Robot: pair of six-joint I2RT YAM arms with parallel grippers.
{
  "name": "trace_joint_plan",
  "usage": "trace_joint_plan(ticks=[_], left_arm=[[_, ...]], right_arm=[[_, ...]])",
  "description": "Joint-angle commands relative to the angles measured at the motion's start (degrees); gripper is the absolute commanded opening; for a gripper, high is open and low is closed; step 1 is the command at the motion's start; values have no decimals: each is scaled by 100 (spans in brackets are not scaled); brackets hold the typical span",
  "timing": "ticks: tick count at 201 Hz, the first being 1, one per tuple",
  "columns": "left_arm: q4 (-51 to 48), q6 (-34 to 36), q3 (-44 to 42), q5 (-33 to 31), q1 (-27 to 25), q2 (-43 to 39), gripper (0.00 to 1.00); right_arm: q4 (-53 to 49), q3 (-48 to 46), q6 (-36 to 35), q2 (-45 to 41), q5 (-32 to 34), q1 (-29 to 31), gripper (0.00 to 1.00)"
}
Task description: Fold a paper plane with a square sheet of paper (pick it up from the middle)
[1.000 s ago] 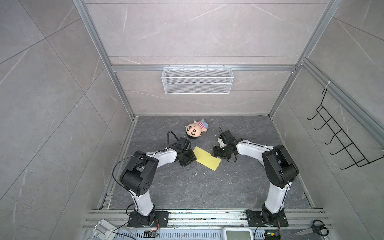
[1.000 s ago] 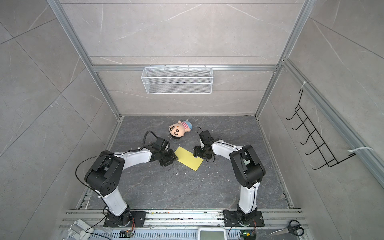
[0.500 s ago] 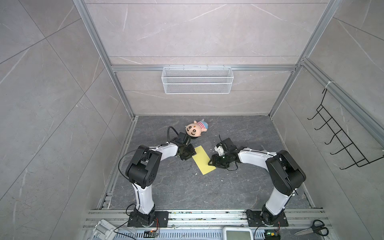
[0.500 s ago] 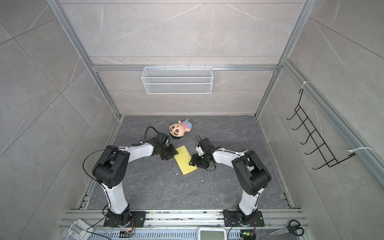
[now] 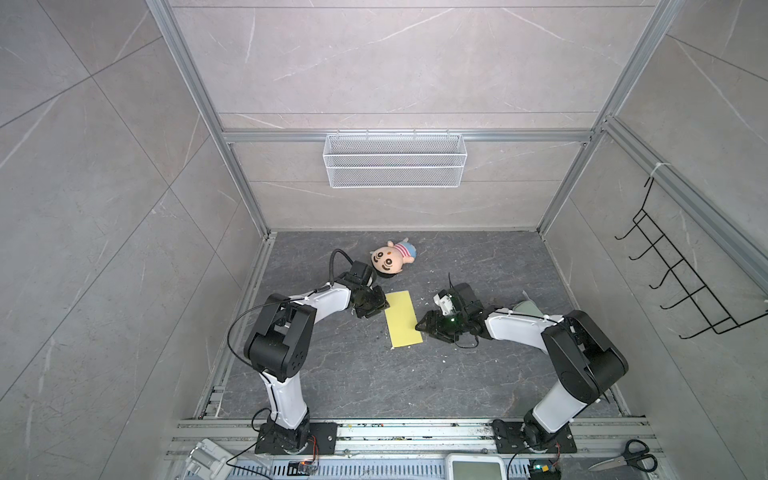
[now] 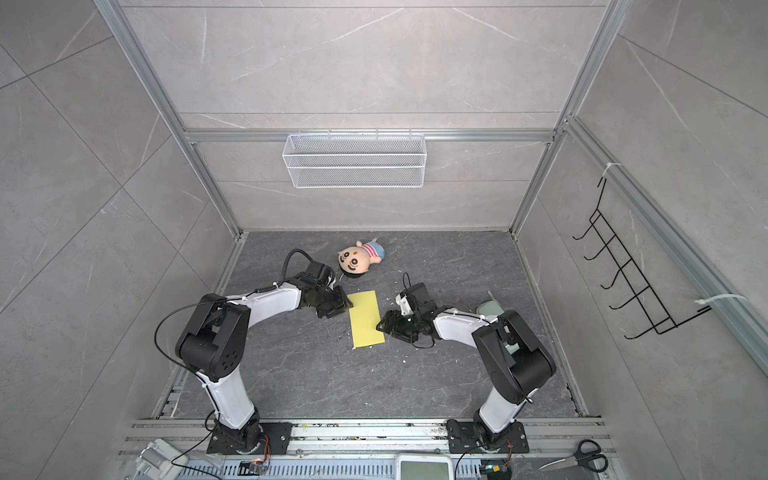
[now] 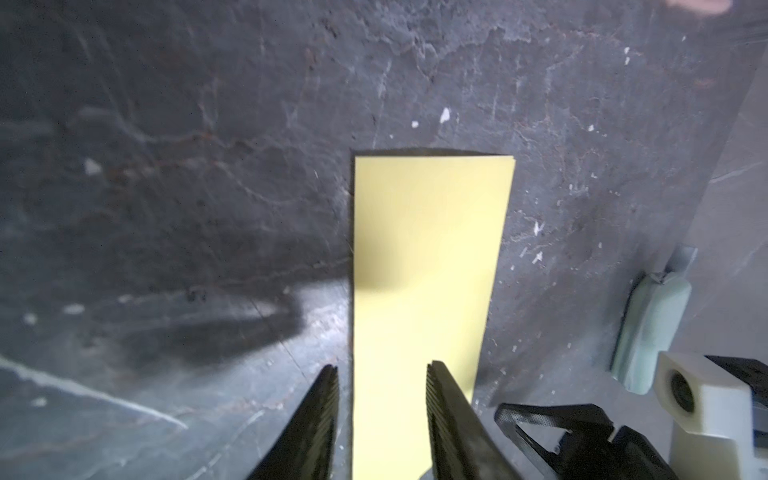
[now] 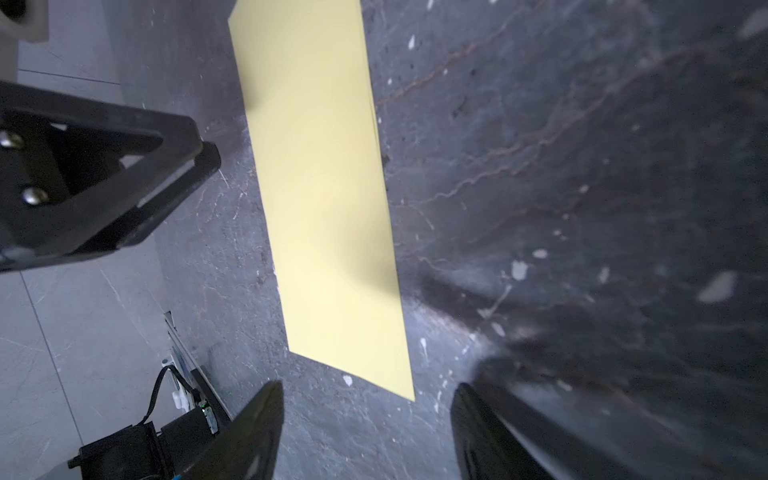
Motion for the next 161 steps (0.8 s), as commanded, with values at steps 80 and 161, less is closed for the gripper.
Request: trace_joint_plan(ticks=[80, 161], left_arm=[[-391, 29, 376, 126, -256, 470, 16], [-528, 4, 113, -209, -255, 675, 13]], right_arm=[[545, -233, 276, -8, -217, 4, 76], [502, -243, 145, 83, -525, 4, 70]])
